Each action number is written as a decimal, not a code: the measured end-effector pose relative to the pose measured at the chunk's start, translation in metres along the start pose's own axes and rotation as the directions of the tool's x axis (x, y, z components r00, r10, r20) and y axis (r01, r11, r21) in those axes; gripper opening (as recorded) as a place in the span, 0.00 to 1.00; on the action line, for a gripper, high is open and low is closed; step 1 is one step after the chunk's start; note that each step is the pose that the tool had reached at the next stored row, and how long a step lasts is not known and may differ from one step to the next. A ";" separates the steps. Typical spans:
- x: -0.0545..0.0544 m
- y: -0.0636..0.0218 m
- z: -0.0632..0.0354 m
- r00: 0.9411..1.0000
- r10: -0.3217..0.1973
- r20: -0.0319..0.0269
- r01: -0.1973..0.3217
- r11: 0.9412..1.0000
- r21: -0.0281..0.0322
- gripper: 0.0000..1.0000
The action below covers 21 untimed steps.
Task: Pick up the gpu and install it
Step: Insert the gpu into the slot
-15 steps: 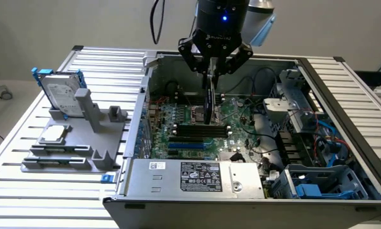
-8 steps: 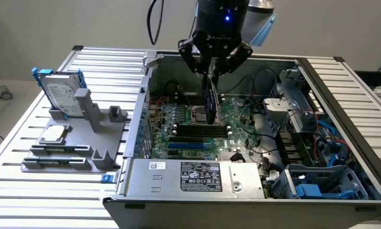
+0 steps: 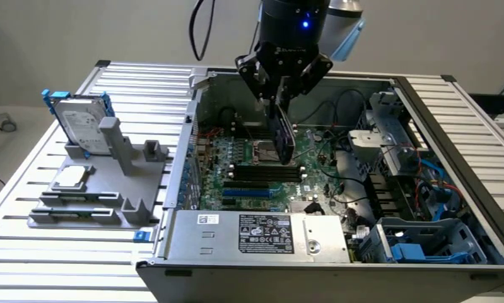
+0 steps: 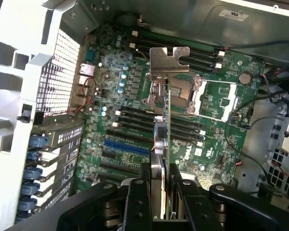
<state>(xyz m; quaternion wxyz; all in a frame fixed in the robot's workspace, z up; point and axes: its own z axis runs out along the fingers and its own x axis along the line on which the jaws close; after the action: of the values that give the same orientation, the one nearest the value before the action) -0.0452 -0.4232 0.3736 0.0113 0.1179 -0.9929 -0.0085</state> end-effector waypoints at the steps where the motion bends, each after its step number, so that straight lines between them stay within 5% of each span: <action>1: 0.000 0.0000 0.0000 1.000 -0.020 0.000 0.020 1.000 0.000 0.27; 6: 0.000 0.0000 0.0000 0.994 -0.109 -0.002 0.109 0.994 0.002 0.27; 11: 0.000 0.0000 0.0000 0.980 -0.199 -0.004 0.199 0.980 0.004 0.27; 17: 0.000 0.0000 0.0000 0.952 -0.305 -0.007 0.305 0.952 0.005 0.27; 21: 0.000 0.0000 0.0000 0.928 -0.374 -0.009 0.374 0.928 0.006 0.27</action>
<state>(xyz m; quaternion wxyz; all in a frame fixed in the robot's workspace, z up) -0.0452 -0.4232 0.3735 0.0127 0.3048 -0.9523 -0.0062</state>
